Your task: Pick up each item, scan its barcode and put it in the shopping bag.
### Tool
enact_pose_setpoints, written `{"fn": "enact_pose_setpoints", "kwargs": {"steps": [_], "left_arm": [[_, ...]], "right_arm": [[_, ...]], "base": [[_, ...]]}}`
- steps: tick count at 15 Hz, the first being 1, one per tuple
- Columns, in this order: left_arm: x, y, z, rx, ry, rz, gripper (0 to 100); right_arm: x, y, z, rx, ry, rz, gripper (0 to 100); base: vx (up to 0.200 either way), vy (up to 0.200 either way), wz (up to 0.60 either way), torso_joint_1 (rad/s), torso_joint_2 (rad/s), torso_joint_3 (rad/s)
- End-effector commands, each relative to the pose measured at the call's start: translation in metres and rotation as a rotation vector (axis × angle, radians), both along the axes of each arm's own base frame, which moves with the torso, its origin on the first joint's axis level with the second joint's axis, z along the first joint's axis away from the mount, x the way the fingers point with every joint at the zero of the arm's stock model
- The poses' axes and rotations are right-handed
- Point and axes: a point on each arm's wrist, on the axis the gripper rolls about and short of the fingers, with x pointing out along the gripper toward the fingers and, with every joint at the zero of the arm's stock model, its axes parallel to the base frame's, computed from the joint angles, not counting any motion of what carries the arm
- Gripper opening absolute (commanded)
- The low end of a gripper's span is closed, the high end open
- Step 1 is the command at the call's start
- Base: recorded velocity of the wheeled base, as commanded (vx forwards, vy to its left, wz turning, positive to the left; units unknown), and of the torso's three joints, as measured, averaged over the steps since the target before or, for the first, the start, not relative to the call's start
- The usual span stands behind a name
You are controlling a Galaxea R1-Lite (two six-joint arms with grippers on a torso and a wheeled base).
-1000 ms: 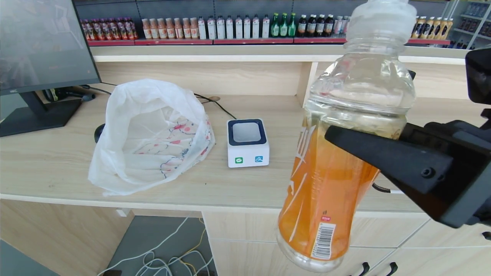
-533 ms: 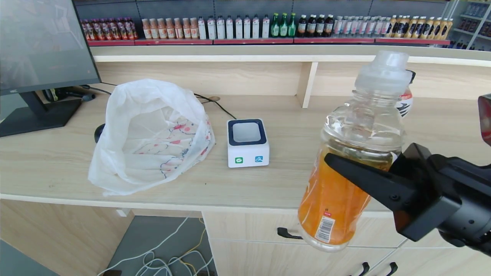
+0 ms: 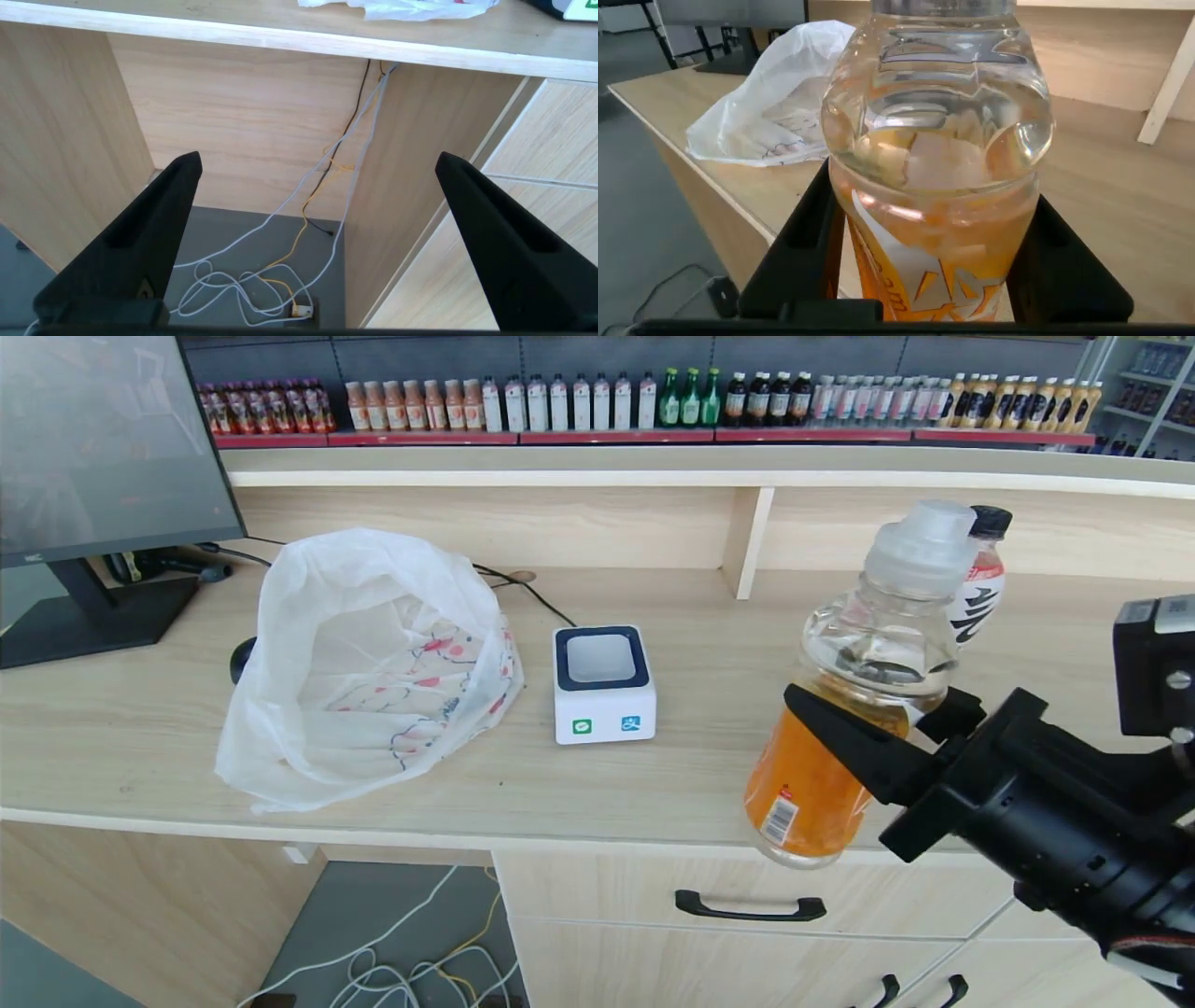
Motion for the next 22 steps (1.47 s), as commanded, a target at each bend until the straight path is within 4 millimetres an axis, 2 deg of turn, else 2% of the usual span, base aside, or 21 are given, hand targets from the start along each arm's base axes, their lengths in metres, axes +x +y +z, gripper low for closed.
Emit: {"fn": "enact_pose_setpoints", "kwargs": {"steps": [1,3,8,15,22], "left_arm": [[0.000,0.000,0.000,0.000,-0.001,0.001,100],[0.000,0.000,0.000,0.000,-0.001,0.001,100],[0.000,0.000,0.000,0.000,-0.001,0.001,100],[0.000,0.000,0.000,-0.002,-0.001,0.001,100],[0.000,0.000,0.000,-0.002,0.001,0.001,100]], "right_arm": [[0.022,0.010,-0.020,-0.031,0.002,-0.042,0],[0.029,0.014,-0.021,0.012,-0.016,-0.105,0],[0.040,0.019,0.004,0.099,-0.089,-0.202,0],[0.040,0.019,0.019,0.139,-0.129,-0.287,0],[0.042,0.015,0.023,0.162,-0.130,-0.328,0]], "base": [[0.000,0.000,0.00,0.000,0.00,0.000],[0.000,0.000,0.00,0.000,0.00,0.000],[0.000,0.000,0.00,0.000,0.00,0.000],[0.000,0.000,0.00,0.000,0.00,0.000],[0.000,0.200,0.00,0.001,0.00,0.003]]}}
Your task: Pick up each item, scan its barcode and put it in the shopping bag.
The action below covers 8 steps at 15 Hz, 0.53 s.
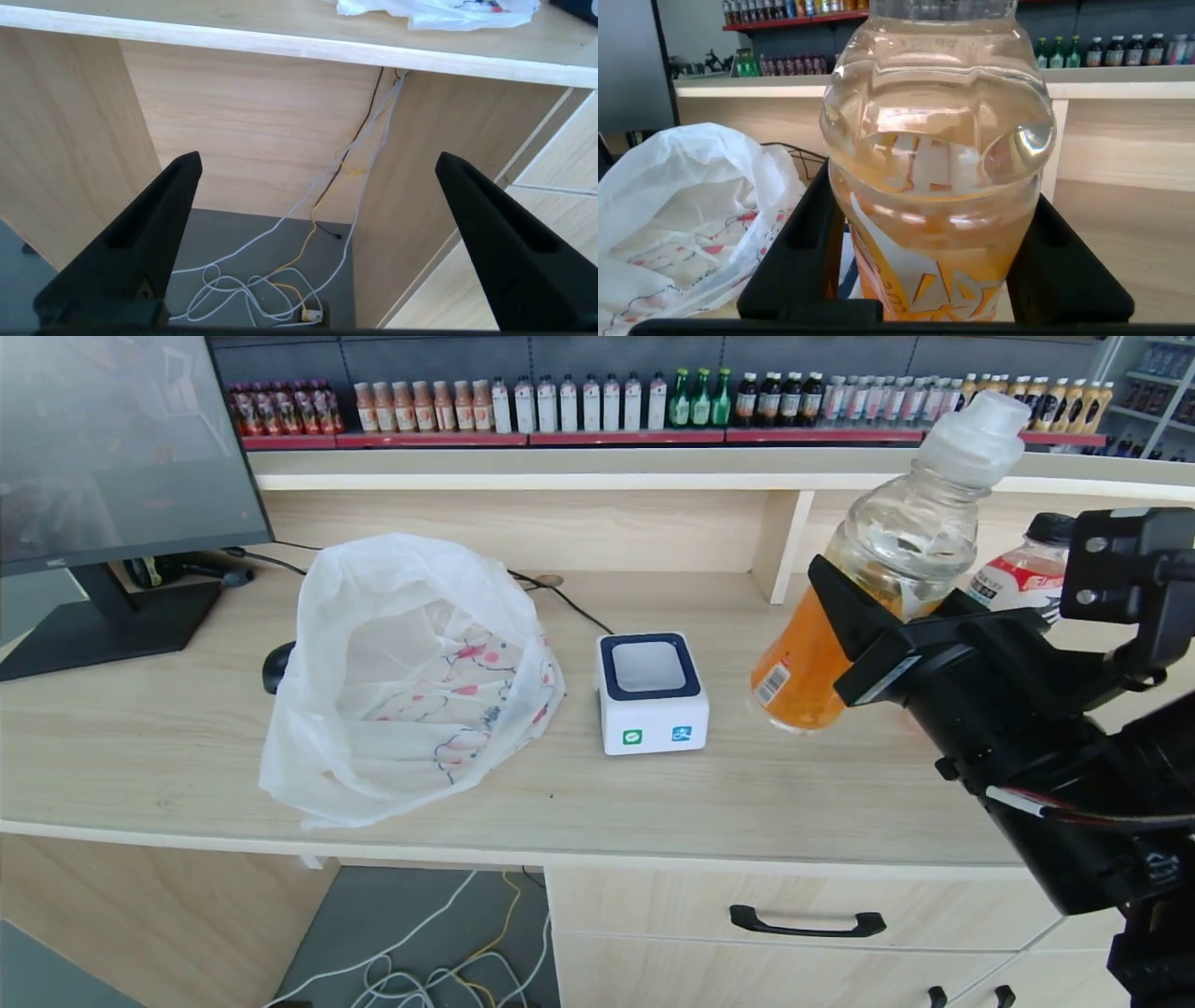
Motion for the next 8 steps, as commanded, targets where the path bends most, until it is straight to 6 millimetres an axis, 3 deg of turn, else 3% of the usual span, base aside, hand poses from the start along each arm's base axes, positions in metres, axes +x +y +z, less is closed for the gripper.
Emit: {"fn": "enact_pose_setpoints", "kwargs": {"steps": [1,8], "left_arm": [[0.0000,0.0000,0.0000,-0.001,0.000,0.001,100],[0.0000,0.0000,0.0001,0.001,-0.002,0.001,100]], "right_arm": [[0.0004,0.0005,0.0038,0.008,-0.010,-0.002,0],[0.0028,0.0019,0.0089,0.022,-0.027,-0.002,0]], "base": [[0.000,0.200,0.00,-0.017,0.00,0.012],[0.000,0.200,0.00,0.003,0.00,0.003]]}}
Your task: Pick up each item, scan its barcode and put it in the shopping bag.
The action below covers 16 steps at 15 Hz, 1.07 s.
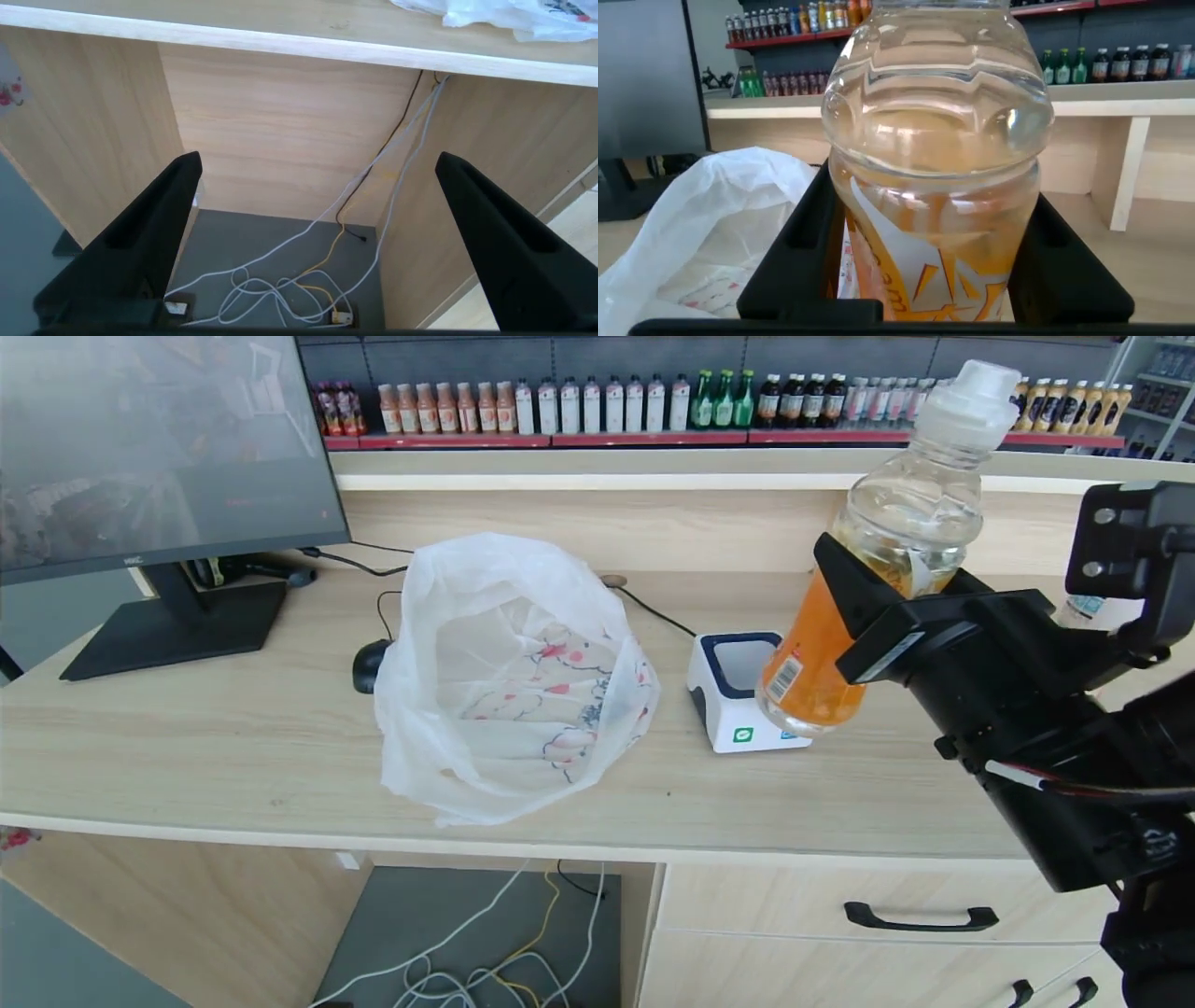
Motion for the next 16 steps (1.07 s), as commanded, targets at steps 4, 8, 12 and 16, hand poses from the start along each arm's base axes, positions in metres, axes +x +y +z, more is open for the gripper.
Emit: {"fn": "enact_pose_setpoints", "kwargs": {"steps": [4,8,12,16], "left_arm": [[0.000,0.000,0.000,0.000,-0.001,0.000,100],[0.000,0.000,0.000,0.000,-0.001,0.000,100],[0.000,0.000,0.000,0.000,-0.001,0.000,100],[0.000,0.000,0.000,-0.001,-0.001,0.000,100]], "right_arm": [[0.000,0.000,0.004,0.008,-0.013,0.000,0],[-0.005,-0.003,0.005,0.007,-0.020,0.007,0],[-0.013,-0.001,0.009,0.010,-0.037,0.057,0],[-0.011,0.001,0.009,-0.072,-0.065,0.005,0]], "base": [[0.000,0.000,0.00,0.000,0.00,0.000],[0.000,0.000,0.00,0.000,0.00,0.000],[0.000,0.000,0.00,0.000,0.00,0.000],[0.000,0.000,0.00,0.000,0.00,0.000]]}}
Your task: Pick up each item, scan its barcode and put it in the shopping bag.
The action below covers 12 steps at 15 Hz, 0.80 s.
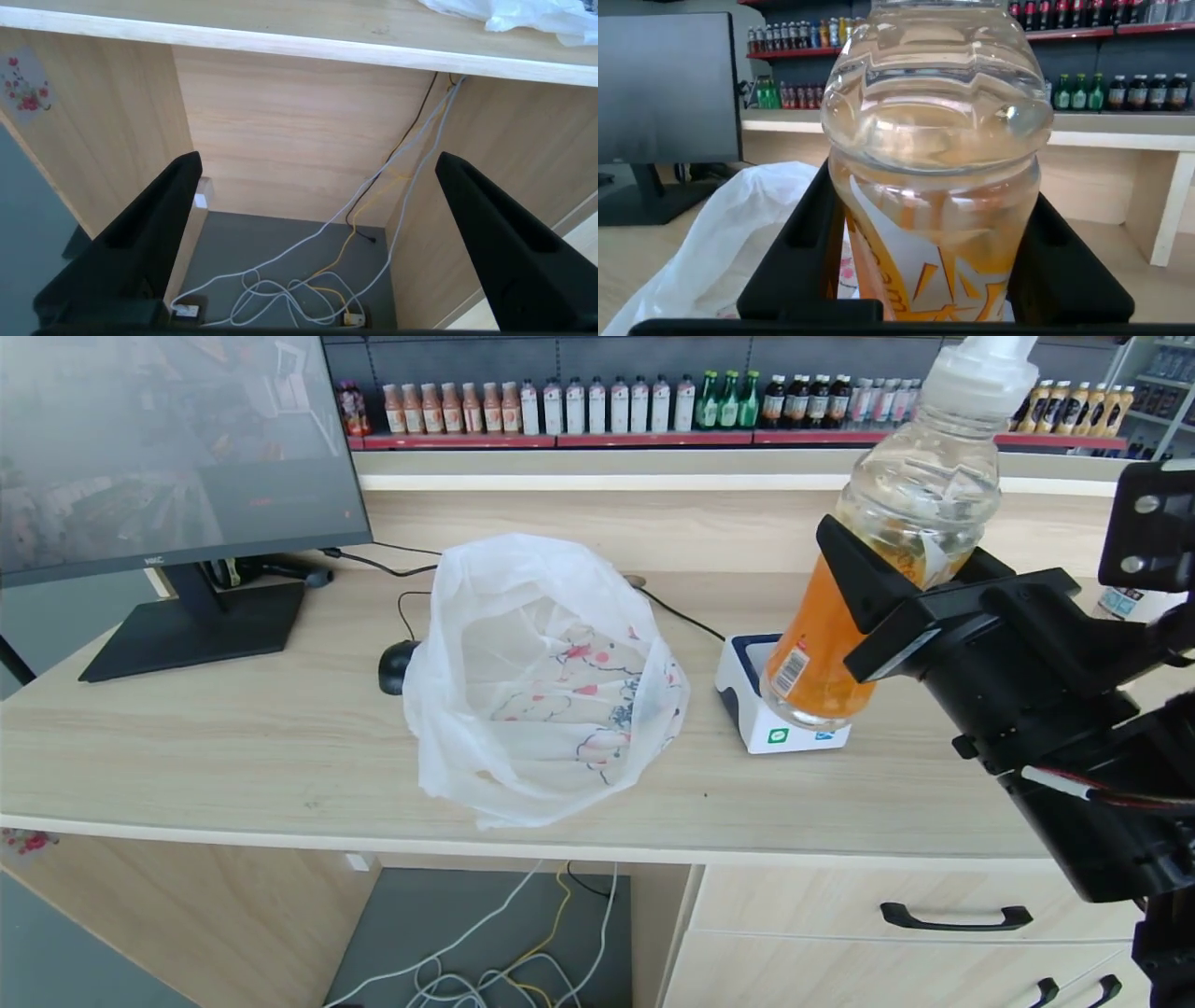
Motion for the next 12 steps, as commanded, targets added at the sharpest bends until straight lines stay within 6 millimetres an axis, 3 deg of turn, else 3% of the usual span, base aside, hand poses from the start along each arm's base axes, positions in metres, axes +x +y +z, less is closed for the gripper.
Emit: {"fn": "enact_pose_setpoints", "kwargs": {"steps": [1,4,12], "left_arm": [[0.000,0.000,0.000,0.000,-0.001,0.001,100],[0.000,0.000,0.000,0.000,-0.001,0.001,100],[0.000,0.000,0.000,0.000,-0.001,0.001,100]], "right_arm": [[0.000,0.000,0.001,-0.029,-0.015,-0.021,0],[0.000,0.000,0.004,-0.118,0.010,-0.060,0],[0.016,0.009,0.037,-0.311,-0.087,-0.315,0]], "base": [[0.000,0.000,0.00,0.000,0.00,0.000],[0.000,0.000,0.00,0.000,0.00,0.000],[0.000,0.000,0.00,0.000,0.00,0.000]]}}
